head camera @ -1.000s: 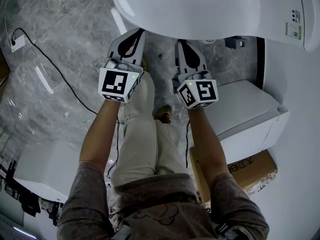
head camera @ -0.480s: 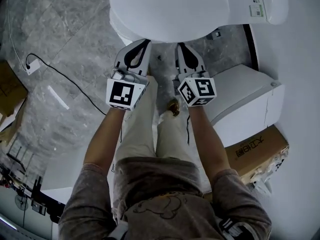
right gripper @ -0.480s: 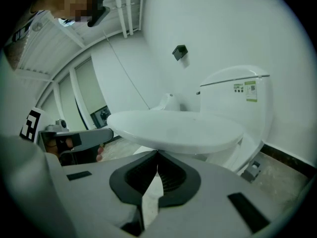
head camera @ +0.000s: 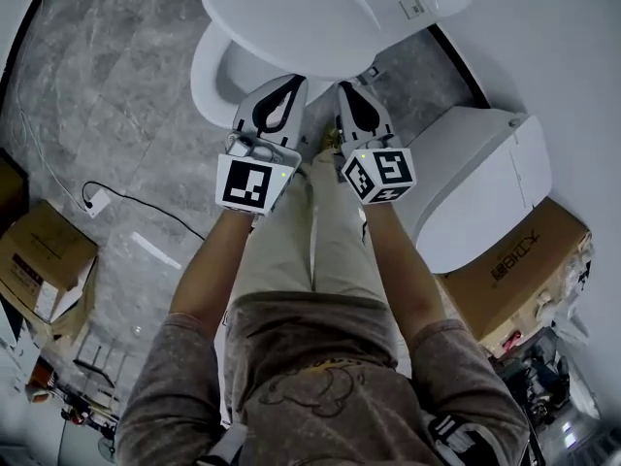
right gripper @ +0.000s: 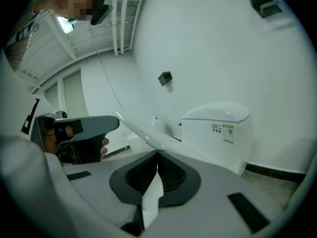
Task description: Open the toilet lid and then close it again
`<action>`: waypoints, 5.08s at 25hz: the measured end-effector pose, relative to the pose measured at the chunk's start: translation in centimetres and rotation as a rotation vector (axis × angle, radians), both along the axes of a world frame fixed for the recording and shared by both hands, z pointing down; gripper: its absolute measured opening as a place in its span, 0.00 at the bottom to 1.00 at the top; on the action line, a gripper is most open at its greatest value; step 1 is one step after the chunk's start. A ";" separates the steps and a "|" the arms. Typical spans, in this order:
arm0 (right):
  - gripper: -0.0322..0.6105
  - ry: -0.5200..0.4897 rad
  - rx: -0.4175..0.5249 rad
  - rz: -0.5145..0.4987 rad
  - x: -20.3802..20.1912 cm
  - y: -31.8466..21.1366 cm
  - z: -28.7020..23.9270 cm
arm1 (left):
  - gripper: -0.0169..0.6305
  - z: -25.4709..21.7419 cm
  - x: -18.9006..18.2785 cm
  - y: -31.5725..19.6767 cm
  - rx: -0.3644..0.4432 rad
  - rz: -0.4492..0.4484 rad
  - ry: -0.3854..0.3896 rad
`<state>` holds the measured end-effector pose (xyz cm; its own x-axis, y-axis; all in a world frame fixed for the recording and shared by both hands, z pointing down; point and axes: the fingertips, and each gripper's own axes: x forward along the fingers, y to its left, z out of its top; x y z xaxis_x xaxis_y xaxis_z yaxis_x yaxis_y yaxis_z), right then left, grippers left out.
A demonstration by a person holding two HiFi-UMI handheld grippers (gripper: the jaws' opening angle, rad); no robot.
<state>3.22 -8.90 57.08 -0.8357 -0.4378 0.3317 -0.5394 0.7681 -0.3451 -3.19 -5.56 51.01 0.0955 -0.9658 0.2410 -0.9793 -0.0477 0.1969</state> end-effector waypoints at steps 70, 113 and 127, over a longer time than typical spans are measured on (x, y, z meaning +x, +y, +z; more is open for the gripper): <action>0.09 -0.038 -0.061 0.174 2.7 -31.2 -12.8 | 0.04 -10.8 2.4 -36.5 -0.180 0.312 -0.229; 0.09 -0.013 -0.009 0.113 -3.0 -10.3 -15.0 | 0.04 -12.5 -4.6 -15.8 -0.170 0.309 -0.186; 0.09 0.217 -0.127 -0.079 -8.7 6.9 -4.7 | 0.04 -2.3 -10.7 1.7 -0.373 0.217 -0.152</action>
